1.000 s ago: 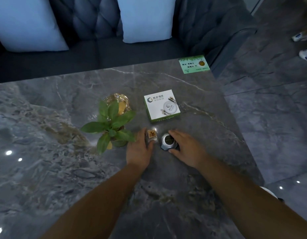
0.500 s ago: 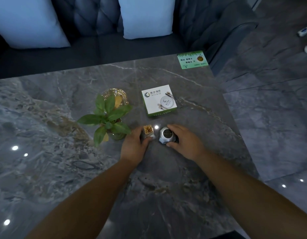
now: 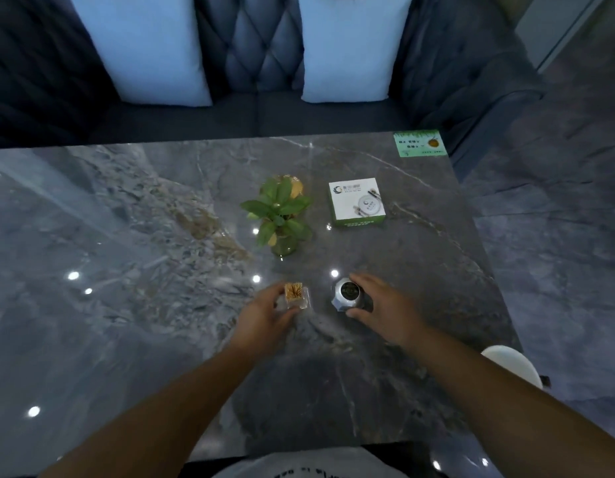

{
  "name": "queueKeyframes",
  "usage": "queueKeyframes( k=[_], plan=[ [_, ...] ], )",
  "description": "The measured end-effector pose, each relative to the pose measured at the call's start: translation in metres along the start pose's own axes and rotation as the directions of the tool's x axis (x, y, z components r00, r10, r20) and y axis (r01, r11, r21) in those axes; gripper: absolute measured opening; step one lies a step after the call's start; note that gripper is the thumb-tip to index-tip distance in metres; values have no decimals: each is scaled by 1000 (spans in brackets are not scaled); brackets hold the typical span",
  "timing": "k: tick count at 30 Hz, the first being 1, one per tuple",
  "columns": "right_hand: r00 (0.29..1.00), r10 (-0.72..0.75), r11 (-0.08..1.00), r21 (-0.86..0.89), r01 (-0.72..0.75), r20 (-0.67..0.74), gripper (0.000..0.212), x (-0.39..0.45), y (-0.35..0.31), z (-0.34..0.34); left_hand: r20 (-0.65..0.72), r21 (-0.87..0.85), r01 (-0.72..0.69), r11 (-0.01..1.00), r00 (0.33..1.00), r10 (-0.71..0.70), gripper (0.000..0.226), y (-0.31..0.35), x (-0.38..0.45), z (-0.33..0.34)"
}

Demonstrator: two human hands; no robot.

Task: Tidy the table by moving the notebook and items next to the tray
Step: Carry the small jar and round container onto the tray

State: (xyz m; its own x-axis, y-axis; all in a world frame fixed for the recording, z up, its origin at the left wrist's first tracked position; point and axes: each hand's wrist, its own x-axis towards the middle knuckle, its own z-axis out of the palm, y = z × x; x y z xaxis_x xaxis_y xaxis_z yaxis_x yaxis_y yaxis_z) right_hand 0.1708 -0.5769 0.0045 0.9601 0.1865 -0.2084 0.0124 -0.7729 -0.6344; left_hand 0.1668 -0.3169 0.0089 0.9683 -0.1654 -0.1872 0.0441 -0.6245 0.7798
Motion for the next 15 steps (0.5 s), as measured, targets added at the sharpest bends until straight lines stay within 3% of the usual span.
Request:
queueKeyframes(
  k=[10, 15],
  plan=[
    [977, -196, 975, -87, 203, 82, 70, 16, -87, 66, -157, 4, 94, 996, 983, -92, 36, -66, -56, -92],
    [970, -243, 965, -103, 243, 14, 66, 32, -153, 106, -176, 13, 115, 993, 978, -111, 34, -121, -73, -153]
  ],
)
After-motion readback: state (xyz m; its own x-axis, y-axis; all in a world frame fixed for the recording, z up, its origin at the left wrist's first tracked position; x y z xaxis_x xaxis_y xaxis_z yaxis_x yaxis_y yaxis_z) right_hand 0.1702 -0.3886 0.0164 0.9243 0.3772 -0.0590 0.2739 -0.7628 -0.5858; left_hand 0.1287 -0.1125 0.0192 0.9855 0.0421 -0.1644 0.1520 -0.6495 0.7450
